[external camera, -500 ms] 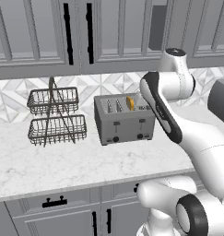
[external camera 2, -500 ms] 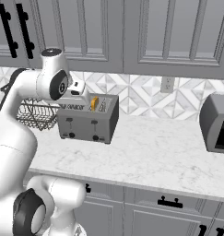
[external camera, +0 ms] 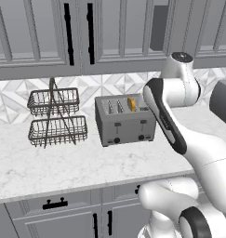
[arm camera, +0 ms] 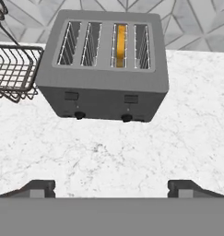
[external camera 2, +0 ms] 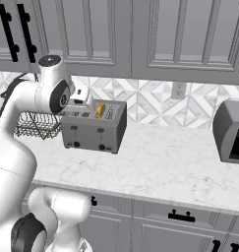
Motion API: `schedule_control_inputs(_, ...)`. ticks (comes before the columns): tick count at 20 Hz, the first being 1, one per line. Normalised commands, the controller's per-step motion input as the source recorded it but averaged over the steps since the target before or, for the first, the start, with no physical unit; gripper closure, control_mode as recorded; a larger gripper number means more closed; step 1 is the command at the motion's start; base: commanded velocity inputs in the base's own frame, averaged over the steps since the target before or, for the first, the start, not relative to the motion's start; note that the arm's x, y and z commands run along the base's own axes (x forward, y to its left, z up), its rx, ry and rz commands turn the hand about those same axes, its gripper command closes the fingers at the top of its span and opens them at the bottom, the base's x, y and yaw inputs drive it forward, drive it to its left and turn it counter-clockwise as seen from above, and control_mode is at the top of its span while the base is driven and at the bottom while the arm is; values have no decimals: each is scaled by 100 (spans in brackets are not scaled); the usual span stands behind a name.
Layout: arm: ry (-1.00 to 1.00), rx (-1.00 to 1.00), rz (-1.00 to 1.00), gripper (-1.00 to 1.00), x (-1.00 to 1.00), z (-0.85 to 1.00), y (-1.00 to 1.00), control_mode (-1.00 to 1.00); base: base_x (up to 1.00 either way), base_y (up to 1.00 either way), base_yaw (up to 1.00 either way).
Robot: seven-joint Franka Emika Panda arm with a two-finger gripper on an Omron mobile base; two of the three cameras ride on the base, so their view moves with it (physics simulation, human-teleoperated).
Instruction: Start the toaster. Once the lever pops up, take the bread to the plate on the dining counter.
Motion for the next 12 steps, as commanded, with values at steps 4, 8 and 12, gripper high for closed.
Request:
schedule_control_inputs(4, -19, 0, 0, -100, 0, -1, 0, -100, 0, 0, 0)
schedule_control_inputs(8, -3, 0, 0, 100, 3, 0, 0, -100, 0, 0, 0)
schedule_control_inputs(12, 0, 0, 0, 100, 32, -3, -3, -100, 0, 0, 0)
